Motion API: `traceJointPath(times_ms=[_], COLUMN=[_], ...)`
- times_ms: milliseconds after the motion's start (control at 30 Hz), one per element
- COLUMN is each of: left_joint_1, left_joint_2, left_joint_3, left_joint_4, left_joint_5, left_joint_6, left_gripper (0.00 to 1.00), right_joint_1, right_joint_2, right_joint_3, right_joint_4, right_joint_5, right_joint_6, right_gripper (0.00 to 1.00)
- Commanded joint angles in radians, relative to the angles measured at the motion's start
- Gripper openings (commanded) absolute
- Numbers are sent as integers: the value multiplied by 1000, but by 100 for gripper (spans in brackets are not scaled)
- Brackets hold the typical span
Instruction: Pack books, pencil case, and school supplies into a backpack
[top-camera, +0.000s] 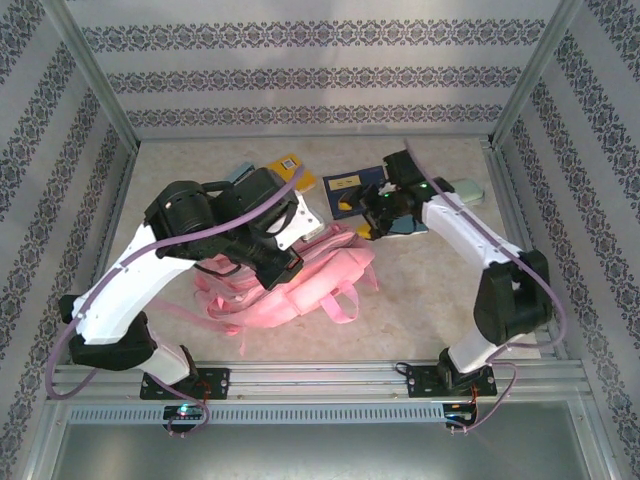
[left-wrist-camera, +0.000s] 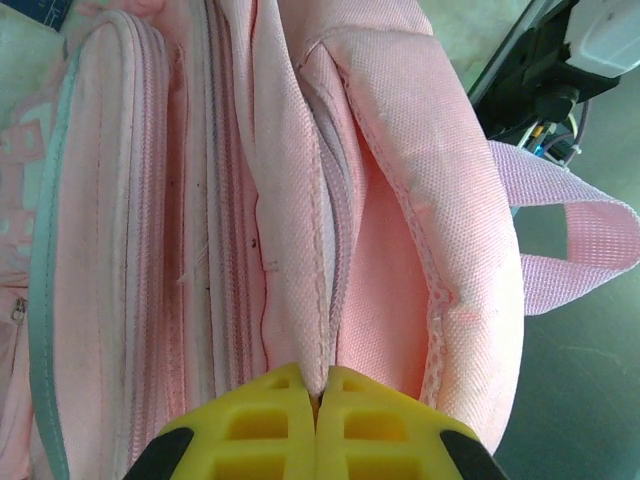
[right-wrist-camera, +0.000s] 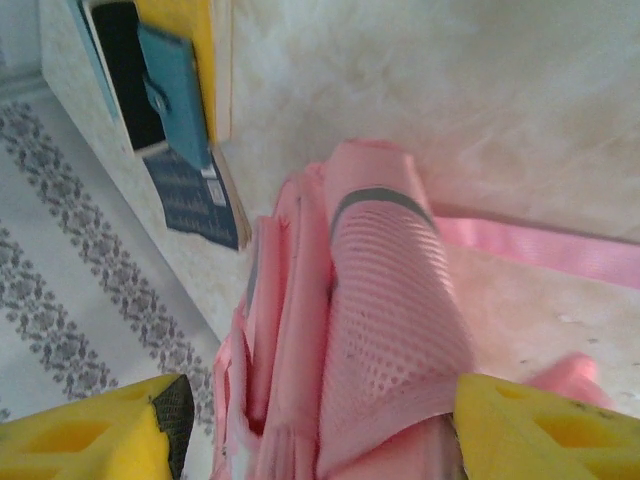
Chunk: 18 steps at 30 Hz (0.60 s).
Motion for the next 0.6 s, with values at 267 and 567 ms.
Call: traceJointPath(times_ms=[267, 567], left_joint_1=[-17, -17], left_joint_2=[-110, -62], left_joint_3=[-70, 164], left_joint_4=[-34, -91], left_joint_5=[-103, -352], left_joint_6=[56, 111], left_gripper=[0, 0], right_joint_1=[70, -11], right_joint_2=[35, -112], right_joint_3=[-137, -118], right_joint_4=[423, 396], right_joint_5=[-189, -182], right_joint_6=[180, 203], right_gripper=[14, 0])
